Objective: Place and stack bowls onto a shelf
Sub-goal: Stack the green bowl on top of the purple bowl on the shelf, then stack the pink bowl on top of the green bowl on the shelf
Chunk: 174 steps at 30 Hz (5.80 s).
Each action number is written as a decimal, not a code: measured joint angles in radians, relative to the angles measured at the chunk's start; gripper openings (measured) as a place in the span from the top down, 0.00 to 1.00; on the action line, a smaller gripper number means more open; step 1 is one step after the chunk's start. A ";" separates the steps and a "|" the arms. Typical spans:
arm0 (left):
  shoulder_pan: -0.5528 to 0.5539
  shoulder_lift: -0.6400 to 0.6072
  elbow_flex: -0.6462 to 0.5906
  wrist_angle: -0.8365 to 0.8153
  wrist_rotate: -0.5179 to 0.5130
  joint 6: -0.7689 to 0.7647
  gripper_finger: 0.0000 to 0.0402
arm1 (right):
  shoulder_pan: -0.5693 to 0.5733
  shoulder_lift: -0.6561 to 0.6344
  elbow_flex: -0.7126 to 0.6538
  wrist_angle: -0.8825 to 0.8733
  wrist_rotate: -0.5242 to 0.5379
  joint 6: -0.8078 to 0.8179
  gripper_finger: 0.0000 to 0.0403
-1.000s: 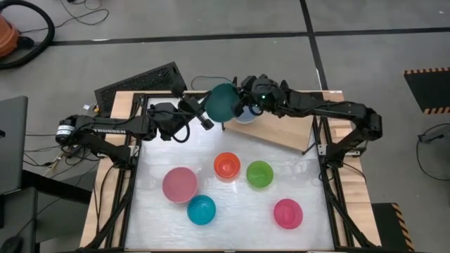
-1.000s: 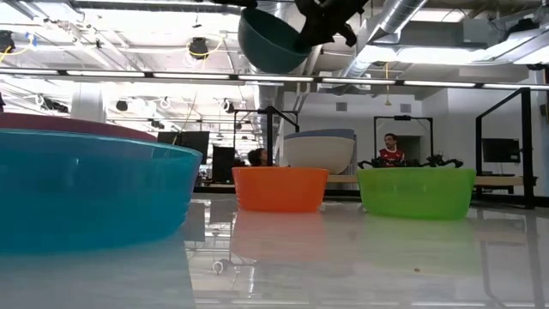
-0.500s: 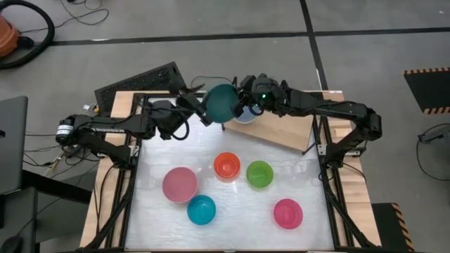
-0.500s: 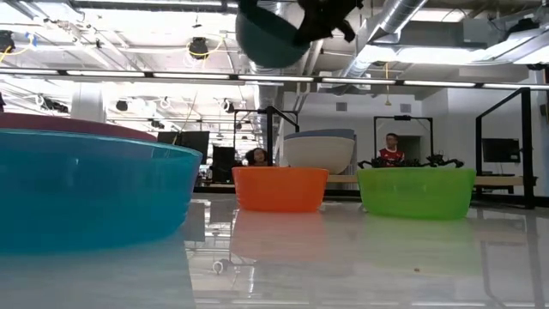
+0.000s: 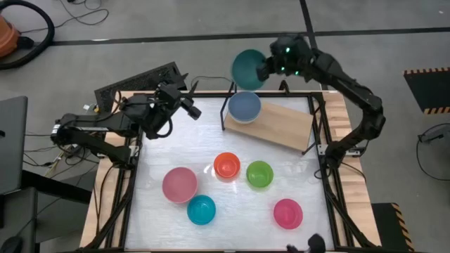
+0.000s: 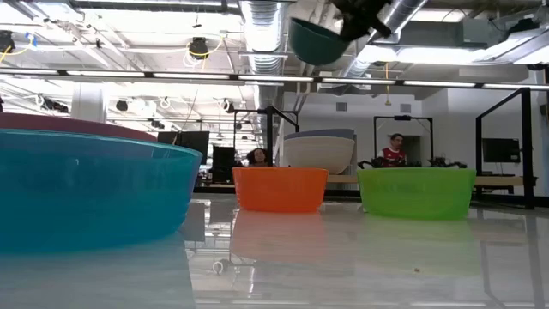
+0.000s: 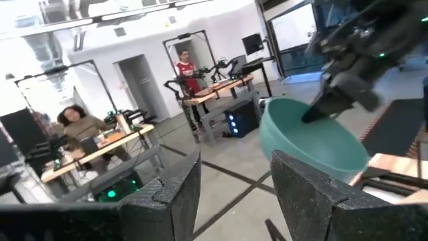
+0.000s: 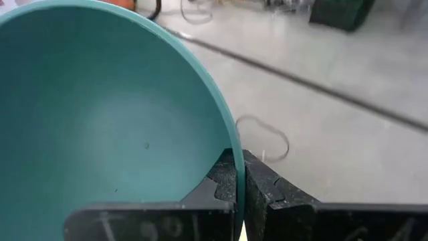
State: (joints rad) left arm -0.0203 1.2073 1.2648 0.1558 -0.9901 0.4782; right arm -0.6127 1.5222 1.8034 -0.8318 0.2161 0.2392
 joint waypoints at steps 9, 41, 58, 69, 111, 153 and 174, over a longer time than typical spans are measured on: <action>-0.037 -0.077 0.000 -0.174 0.013 -0.181 0.58 | -0.069 0.141 -0.001 -0.151 -0.162 -0.009 0.94; -0.037 -0.174 0.000 -0.491 0.050 -0.463 0.58 | -0.133 0.027 -0.210 -0.133 -0.459 -0.148 0.94; -0.037 -0.180 0.000 -0.509 0.069 -0.526 0.58 | -0.107 -0.031 -0.482 0.171 -0.422 -0.027 0.94; -0.037 -0.180 0.000 -0.515 0.069 -0.528 0.58 | -0.116 0.038 -0.463 0.157 -0.365 -0.046 0.94; -0.037 -0.179 0.000 -0.532 0.067 -0.539 0.58 | -0.129 0.103 -0.464 0.160 -0.345 -0.013 0.76; -0.193 -0.014 -0.338 -1.158 0.849 -1.245 0.58 | -0.104 -0.257 -0.472 0.182 -0.349 0.023 0.63; -0.193 -0.011 -0.616 -0.894 0.943 -1.246 0.58 | -0.100 -0.257 -0.473 0.172 -0.345 0.023 0.63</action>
State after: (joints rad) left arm -0.2134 1.1961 0.6488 -0.7386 -0.0474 -0.7681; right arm -0.7128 1.2648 1.3304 -0.6597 -0.1287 0.2619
